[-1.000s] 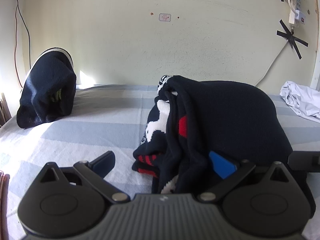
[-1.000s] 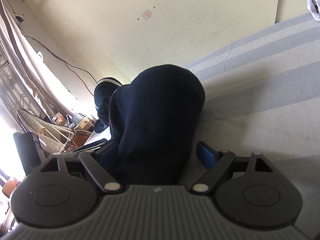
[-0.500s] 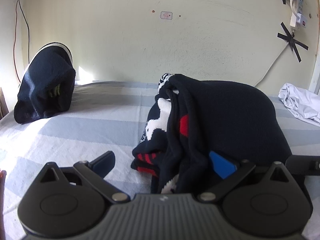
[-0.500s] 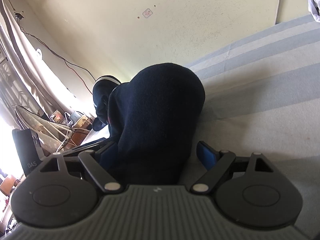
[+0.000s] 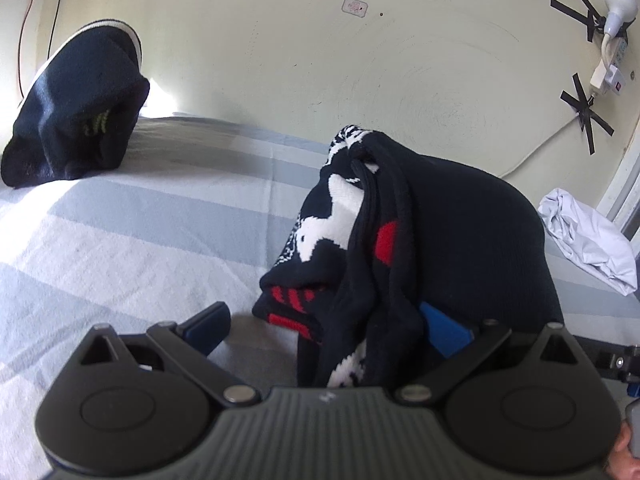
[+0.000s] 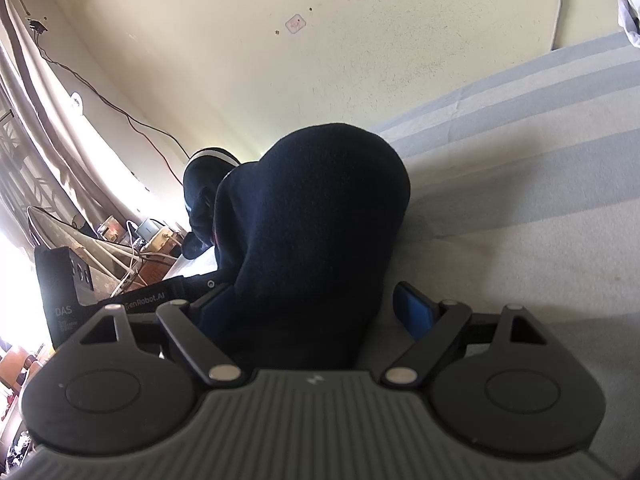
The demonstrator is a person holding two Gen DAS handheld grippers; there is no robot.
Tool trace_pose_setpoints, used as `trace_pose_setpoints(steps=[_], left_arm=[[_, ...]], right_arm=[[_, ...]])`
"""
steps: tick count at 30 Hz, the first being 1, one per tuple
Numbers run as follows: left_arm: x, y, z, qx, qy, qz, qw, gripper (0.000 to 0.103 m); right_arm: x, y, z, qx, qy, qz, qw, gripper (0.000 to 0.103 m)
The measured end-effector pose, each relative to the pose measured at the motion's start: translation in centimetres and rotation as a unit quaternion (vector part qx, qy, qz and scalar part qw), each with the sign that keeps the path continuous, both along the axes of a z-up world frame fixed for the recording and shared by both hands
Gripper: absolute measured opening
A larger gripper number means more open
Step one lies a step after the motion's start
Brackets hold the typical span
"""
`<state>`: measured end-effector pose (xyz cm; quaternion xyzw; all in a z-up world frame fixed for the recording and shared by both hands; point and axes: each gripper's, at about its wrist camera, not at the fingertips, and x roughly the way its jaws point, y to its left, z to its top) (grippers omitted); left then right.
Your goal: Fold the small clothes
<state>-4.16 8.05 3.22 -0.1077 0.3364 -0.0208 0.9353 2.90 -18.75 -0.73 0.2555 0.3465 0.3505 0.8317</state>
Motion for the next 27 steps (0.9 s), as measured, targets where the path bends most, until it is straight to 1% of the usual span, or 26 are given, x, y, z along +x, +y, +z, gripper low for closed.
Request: trace_pose_setpoints(steps=[2,5,27], left_arm=[[0.01,0.22,0.0,-0.005,0.0,-0.002,1.0,0.103],[0.01,0.01,0.0,-0.001,0.0,-0.001,1.0,0.103],[0.03,0.03,-0.08,-0.005,0.0,-0.001,1.0,0.103]], right_arm=[[0.0,0.01,0.0,0.0,0.0,0.0,1.0,0.088],[0.0,0.02,-0.01,0.0,0.0,0.0,1.0,0.088],[0.0,0.04,-0.01,0.0,0.0,-0.001,1.0,0.089]])
